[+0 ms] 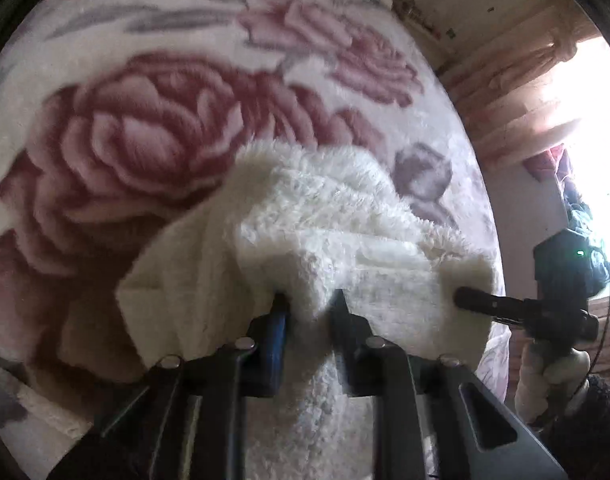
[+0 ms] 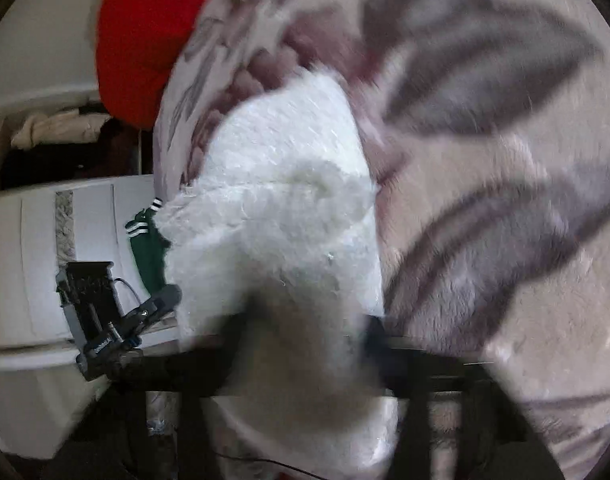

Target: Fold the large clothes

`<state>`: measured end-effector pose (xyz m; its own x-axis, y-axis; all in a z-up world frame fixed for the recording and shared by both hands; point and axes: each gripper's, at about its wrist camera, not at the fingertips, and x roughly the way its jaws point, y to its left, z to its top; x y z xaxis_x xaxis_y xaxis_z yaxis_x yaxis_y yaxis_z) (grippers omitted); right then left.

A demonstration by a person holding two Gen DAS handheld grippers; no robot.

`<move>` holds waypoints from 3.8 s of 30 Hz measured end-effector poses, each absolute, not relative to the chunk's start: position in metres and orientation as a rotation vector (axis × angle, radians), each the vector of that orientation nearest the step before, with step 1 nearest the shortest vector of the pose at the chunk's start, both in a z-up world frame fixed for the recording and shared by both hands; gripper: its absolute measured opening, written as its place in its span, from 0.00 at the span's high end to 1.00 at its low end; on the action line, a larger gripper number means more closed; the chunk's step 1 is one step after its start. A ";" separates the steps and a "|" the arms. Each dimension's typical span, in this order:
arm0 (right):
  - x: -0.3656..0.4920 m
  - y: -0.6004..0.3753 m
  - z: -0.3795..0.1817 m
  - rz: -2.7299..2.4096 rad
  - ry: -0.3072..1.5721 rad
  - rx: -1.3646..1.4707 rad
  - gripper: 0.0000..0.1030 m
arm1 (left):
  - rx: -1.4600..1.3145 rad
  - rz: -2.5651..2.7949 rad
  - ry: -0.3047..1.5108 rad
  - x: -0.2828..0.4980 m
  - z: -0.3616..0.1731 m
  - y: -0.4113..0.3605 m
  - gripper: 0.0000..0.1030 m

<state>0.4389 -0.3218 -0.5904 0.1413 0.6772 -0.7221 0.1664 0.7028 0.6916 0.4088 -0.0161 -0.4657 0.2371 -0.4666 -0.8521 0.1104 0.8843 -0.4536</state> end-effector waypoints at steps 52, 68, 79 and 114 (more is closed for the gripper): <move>0.259 -0.251 -0.633 0.142 1.723 1.377 0.27 | -0.521 0.409 1.394 0.167 -0.575 0.164 0.42; 0.446 -0.128 -0.501 0.684 1.615 0.255 0.27 | -0.541 0.533 1.350 0.198 -0.578 0.159 0.00; 0.486 -0.157 -0.451 0.624 1.456 0.192 0.86 | -0.826 0.403 1.117 0.200 -0.478 0.092 0.00; 0.399 -0.225 -0.469 0.739 1.640 0.156 0.87 | -0.520 0.497 1.305 0.266 -0.486 -0.005 0.00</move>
<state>0.3989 -0.2252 -0.4694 -0.2234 0.4946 -0.8399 -0.3015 0.7843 0.5421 0.2664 -0.0052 -0.4865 0.1925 0.0516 -0.9799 -0.6131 0.7860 -0.0790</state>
